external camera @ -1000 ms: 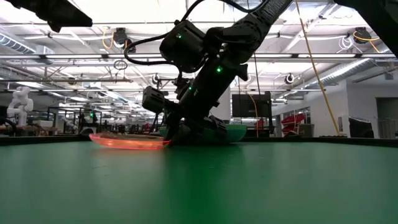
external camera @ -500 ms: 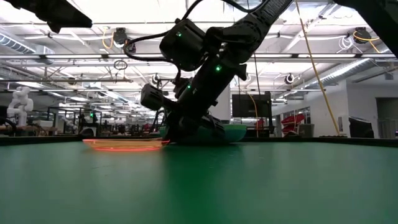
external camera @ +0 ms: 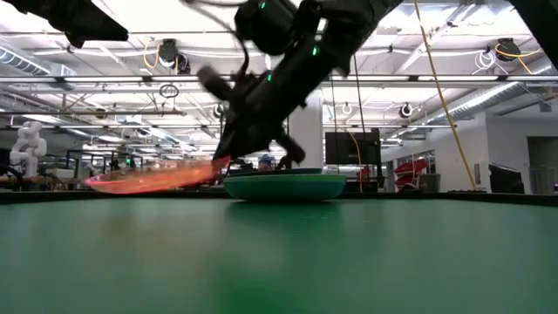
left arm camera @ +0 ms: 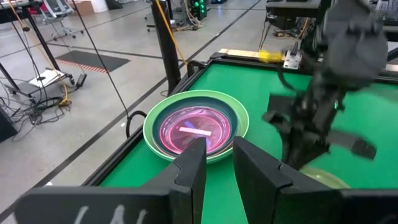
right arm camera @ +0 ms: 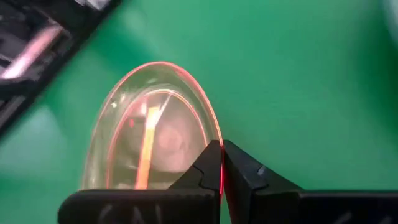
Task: Stack plastic plates
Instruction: Stack the orange transparent plate on the pink transparent plate
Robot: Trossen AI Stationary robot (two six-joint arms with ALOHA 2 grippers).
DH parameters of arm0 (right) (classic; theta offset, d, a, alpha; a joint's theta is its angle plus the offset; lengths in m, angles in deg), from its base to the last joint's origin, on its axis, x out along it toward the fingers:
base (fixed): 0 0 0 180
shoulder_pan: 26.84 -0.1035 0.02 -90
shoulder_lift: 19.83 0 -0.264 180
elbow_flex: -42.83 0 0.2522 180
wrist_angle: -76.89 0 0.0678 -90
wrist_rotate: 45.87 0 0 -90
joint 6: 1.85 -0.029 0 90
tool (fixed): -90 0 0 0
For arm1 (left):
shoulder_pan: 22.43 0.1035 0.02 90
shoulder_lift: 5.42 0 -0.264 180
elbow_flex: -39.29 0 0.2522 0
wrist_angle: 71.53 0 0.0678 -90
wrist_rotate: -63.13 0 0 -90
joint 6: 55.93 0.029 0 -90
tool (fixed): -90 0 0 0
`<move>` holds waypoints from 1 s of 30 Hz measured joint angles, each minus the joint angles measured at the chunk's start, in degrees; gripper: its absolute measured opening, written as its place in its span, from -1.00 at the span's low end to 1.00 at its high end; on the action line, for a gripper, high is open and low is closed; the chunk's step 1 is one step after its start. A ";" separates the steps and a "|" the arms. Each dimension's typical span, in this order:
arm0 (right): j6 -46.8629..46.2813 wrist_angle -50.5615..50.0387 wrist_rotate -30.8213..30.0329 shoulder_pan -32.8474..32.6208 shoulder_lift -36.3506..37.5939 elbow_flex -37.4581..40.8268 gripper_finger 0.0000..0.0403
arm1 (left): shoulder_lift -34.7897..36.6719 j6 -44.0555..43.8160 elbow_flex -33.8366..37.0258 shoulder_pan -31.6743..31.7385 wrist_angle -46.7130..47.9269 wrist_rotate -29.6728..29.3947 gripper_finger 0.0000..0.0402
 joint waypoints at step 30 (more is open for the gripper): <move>23.77 -16.83 16.20 32.21 11.62 -0.07 -1.00 | 0.00 0.34 -0.02 0.00 -1.93 0.01 -0.56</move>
